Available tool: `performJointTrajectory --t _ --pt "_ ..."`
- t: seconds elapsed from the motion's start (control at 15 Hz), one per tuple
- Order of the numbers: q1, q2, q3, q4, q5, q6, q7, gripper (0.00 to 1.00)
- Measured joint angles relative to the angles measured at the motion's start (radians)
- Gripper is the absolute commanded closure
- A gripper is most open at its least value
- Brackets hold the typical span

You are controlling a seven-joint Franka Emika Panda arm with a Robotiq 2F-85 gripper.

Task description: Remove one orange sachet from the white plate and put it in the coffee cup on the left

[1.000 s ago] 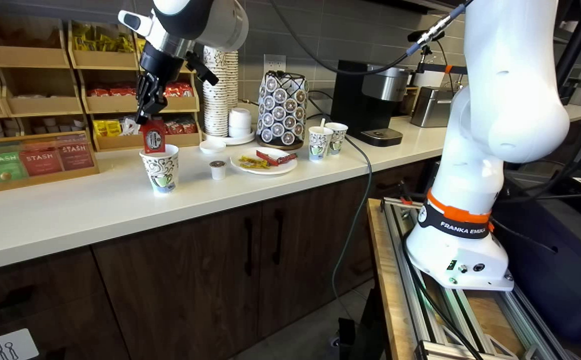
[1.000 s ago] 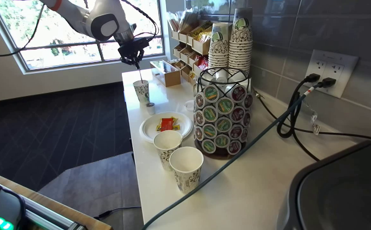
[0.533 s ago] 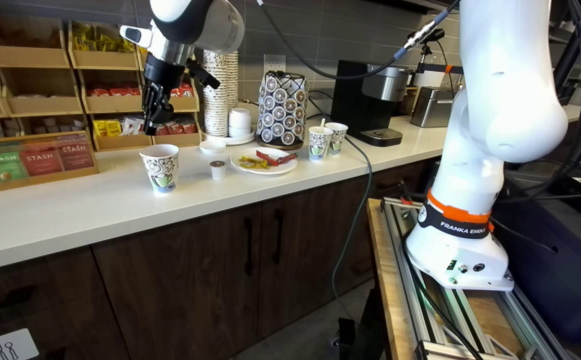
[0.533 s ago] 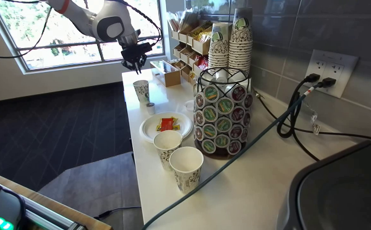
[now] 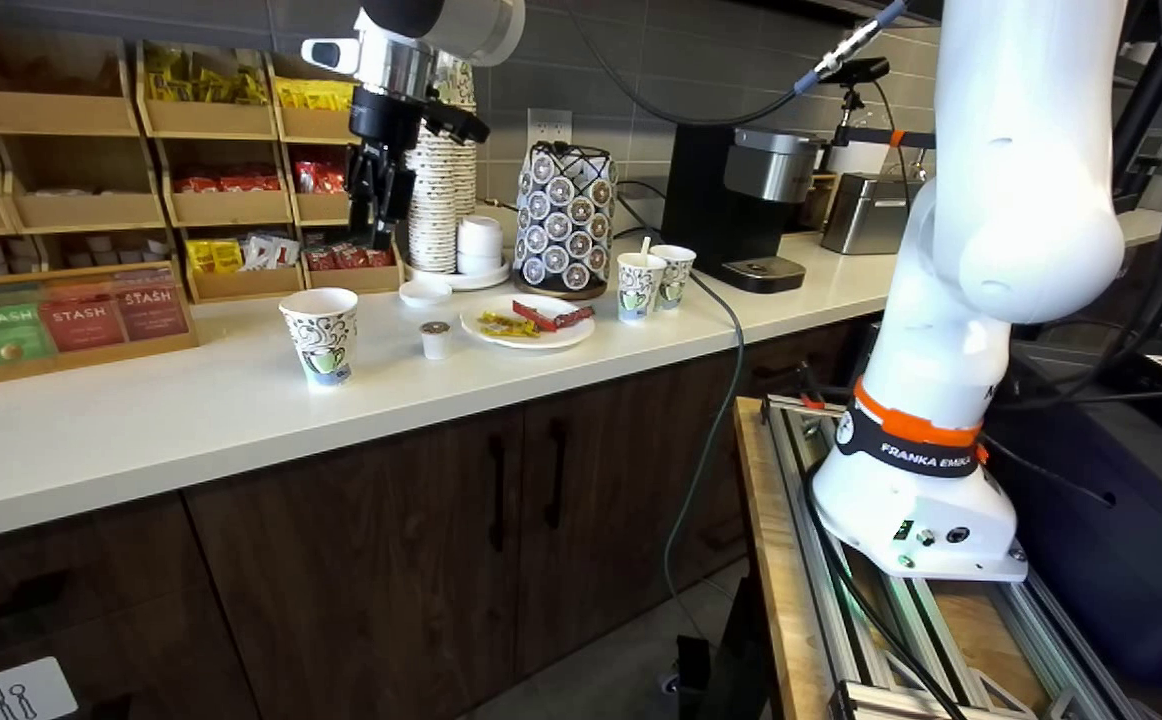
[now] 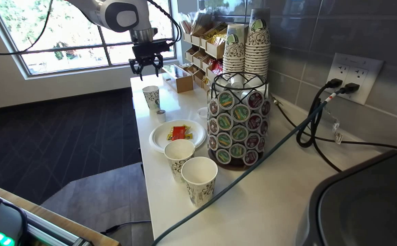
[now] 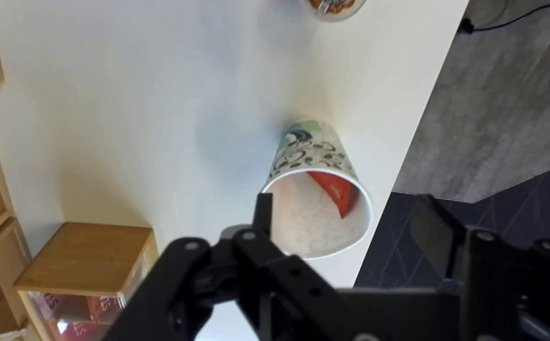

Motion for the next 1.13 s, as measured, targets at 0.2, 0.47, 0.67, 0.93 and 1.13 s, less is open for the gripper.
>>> performJointTrajectory --t 0.2,0.47,0.67,0.93,1.13 --pt "-0.014 -0.047 -0.037 -0.045 0.001 -0.043 0.001 0.0" --pt "-0.028 -0.1 -0.092 -0.122 0.033 -0.122 0.024 0.0" --pt "-0.045 -0.14 -0.132 -0.18 0.125 -0.15 0.046 0.0" --pt "-0.071 -0.203 -0.197 -0.286 0.237 -0.096 0.061 0.0" --pt "-0.081 -0.229 -0.223 -0.338 0.257 -0.055 0.062 0.0"
